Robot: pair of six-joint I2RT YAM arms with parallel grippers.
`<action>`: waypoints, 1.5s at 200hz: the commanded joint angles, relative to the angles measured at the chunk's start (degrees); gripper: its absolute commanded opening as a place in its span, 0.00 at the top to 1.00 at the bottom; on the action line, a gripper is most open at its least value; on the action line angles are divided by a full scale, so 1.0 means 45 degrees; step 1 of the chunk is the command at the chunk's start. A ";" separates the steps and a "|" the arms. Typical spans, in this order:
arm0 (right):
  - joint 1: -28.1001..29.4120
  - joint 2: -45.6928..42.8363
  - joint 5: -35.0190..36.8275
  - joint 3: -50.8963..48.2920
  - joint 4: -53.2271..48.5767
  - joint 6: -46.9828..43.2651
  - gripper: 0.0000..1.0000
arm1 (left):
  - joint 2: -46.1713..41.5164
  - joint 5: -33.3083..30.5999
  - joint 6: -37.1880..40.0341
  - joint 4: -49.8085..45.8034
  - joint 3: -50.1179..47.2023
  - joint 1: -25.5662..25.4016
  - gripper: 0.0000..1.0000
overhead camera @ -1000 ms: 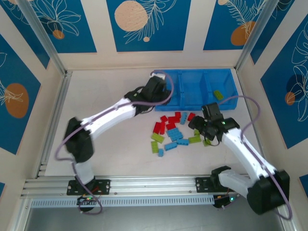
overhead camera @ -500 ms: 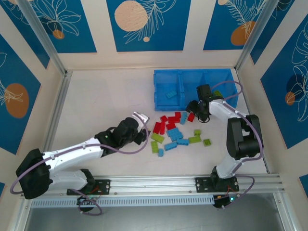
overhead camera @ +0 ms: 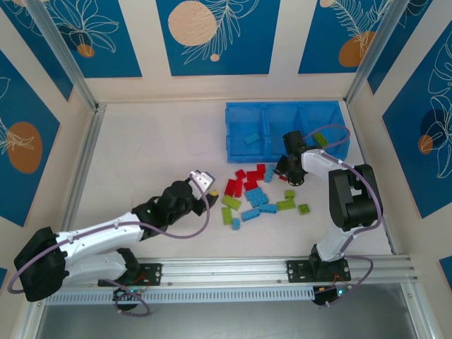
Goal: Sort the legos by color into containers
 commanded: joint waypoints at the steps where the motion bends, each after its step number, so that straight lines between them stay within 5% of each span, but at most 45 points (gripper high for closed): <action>1: 0.0010 -0.0725 0.0403 -0.0299 -0.0258 0.0181 0.62 | -0.0106 -0.0160 0.0318 0.0413 -0.0111 0.0060 0.41; 73: 0.0871 -0.5211 0.2782 -0.0245 -0.0225 -0.0144 0.72 | -0.0229 0.0262 0.0309 0.0484 -0.0151 0.0057 0.30; 107: 0.0349 -0.1512 0.2252 0.3401 -0.0435 -0.1398 0.72 | -0.0155 0.0359 0.0354 0.0291 -0.0022 0.0049 0.18; 155: -0.0688 0.4014 0.1075 0.8779 -0.2136 -0.1441 0.71 | -0.0652 0.0042 0.0462 0.0242 -0.0252 0.0062 0.13; 201: -0.0919 0.5722 0.0420 1.1653 -0.3998 -0.1804 0.48 | -0.0615 0.0052 0.0472 0.0281 -0.0255 0.0059 0.09; 252: -0.0825 0.2412 -0.0015 0.9379 -0.3930 -0.1084 0.46 | -0.0338 0.0368 0.0369 0.0263 -0.0147 0.0048 0.08; 300: -0.0566 -0.4710 0.0445 0.1141 -0.2178 0.0330 0.42 | -0.0466 0.0630 0.0236 0.0425 -0.0252 0.0058 0.08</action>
